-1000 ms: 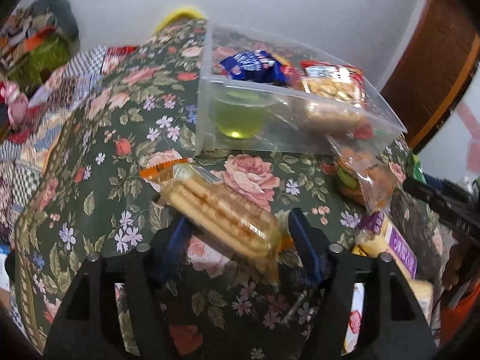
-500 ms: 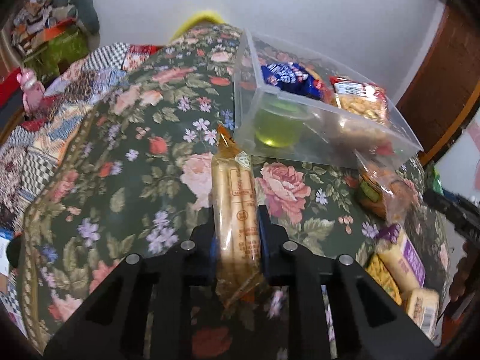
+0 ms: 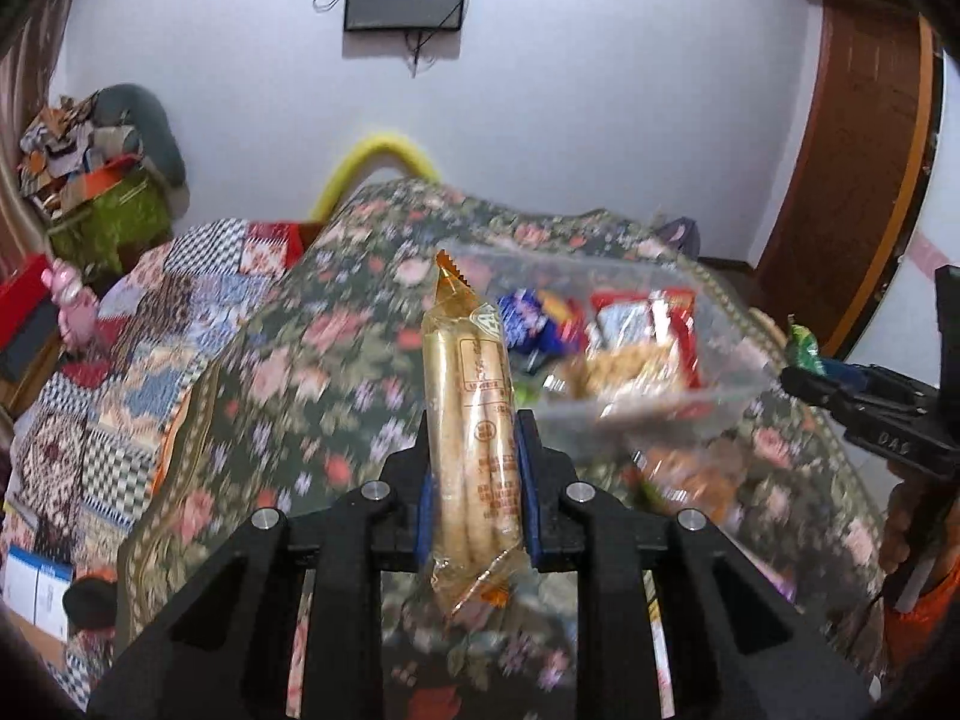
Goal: Organize snacks
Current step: 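Drop the wafer pack into the box with the left tool while the right tool drops the pea bag in, then grasp the yellow-white snack bag with the left tool while the right tool grasps the purple-label cake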
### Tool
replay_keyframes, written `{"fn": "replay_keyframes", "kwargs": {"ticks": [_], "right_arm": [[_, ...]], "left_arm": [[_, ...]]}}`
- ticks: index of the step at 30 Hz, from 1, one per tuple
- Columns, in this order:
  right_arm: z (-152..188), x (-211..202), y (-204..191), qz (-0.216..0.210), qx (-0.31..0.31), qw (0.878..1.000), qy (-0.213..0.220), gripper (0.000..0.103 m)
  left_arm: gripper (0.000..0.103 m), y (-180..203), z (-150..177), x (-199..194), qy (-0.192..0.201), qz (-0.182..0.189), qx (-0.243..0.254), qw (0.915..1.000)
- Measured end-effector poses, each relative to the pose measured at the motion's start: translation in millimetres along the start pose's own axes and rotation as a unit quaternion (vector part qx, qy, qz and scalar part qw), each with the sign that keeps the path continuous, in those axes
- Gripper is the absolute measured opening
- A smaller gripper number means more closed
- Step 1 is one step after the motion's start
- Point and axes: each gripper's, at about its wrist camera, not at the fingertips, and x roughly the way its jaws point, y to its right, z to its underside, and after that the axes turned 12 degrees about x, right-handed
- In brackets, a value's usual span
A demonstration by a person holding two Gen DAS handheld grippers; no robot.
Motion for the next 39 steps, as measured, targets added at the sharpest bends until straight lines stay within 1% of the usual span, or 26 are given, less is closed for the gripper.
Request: {"fn": "replay_keyframes", "kwargs": {"ticks": [2,6,12,17,20,22,23,25,26,27,28,29,30,32,34,35,36,39], "right_arm": [[-7,3,-3,0.002,-0.003,1.0,0.006,0.045],[-18,17,-6,0.01,-0.006,1.0,0.009,0.045],[-28,48,-2,0.022,0.006,1.0,-0.011,0.045],[-28,64,0,0.027,0.01,0.999,-0.028,0.046],[-27,65,-3,0.032,0.003,0.999,-0.025,0.047],[-27,64,-5,0.039,-0.003,0.999,-0.024,0.05],[-27,62,-5,0.038,-0.003,0.999,-0.024,0.052],[-27,56,-6,0.032,-0.004,0.999,-0.021,0.062],[-27,51,-7,0.028,-0.005,0.999,-0.017,0.065],[-26,46,-8,0.025,-0.006,1.0,-0.013,0.068],[-25,40,-9,0.022,-0.01,1.0,-0.009,0.071],[-23,31,-11,0.018,-0.017,1.0,-0.004,0.072],[-22,29,-12,0.018,-0.021,1.0,-0.003,0.074],[-16,19,-16,0.015,-0.034,0.999,-0.003,0.076],[-7,9,-18,0.005,-0.043,0.999,-0.009,0.079],[-2,6,-18,0.0,-0.046,0.999,-0.013,0.079],[6,2,-18,-0.008,-0.05,0.998,-0.022,0.079],[29,1,-17,-0.02,-0.057,0.997,-0.053,0.079]], "left_arm": [[0.022,4,-11,5,0.006,-0.001,0.007,1.0],[0.022,7,-30,29,0.0,0.017,0.008,0.9998],[0.022,8,-43,66,-0.02,0.043,0.002,0.9989],[0.022,16,-49,90,-0.034,0.033,0.018,0.9987],[0.023,18,-50,98,-0.041,0.03,0.019,0.9985],[0.025,19,-49,100,-0.05,0.029,0.017,0.9982],[0.027,18,-48,99,-0.052,0.033,0.016,0.998],[0.04,19,-46,95,-0.053,0.038,0.012,0.9978],[0.049,19,-45,90,-0.049,0.036,0.012,0.9981],[0.055,20,-44,83,-0.041,0.031,0.012,0.9986],[0.058,21,-43,77,-0.034,0.027,0.012,0.999],[0.064,22,-42,71,-0.029,0.024,0.014,0.9992],[0.069,24,-41,64,-0.028,0.023,0.018,0.9992],[0.071,28,-37,51,-0.024,0.027,0.025,0.999],[0.077,32,-31,37,-0.024,0.032,0.033,0.9986],[0.083,35,-27,31,-0.025,0.033,0.039,0.9984],[0.086,38,-21,25,-0.026,0.032,0.044,0.9982],[0.086,46,-4,16,-0.04,0.032,0.055,0.9971]]}}
